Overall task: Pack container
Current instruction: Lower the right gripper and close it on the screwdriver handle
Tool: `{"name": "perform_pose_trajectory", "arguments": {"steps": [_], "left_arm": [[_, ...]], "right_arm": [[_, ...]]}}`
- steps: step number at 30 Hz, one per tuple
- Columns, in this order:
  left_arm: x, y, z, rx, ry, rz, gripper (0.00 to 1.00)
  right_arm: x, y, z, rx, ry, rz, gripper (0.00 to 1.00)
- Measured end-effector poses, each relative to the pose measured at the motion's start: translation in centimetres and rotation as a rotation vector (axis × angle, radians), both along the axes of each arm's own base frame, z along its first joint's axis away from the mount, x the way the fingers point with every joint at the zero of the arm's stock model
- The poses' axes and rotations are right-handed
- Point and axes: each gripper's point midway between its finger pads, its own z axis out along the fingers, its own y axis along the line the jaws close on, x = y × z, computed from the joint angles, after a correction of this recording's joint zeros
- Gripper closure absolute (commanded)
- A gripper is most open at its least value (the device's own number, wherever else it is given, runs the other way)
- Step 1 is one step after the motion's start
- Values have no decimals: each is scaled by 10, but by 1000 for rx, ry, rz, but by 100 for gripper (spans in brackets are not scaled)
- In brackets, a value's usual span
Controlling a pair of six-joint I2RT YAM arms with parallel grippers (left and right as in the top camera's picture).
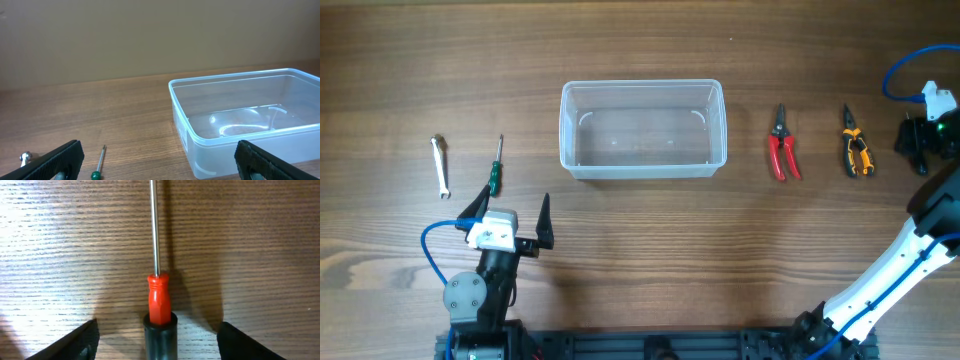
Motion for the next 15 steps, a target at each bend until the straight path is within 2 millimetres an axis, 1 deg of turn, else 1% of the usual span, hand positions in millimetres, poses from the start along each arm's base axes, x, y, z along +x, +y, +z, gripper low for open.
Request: {"name": "perform_pose_trajectory", "arguments": {"steps": [3,6,10,12,15], "left_arm": [[0,0,0,0,0,0,0],[0,0,0,0,0,0,0],[0,0,0,0,0,0,0],[0,0,0,0,0,0,0],[0,0,0,0,0,0,0]], "right_arm": [[0,0,0,1,-1,0,28],[0,0,0,2,-1,0,41],[0,1,0,2,-2,-2,47],[0,1,0,2,-1,-2,54],[1,1,0,2,-2,-2,57]]}}
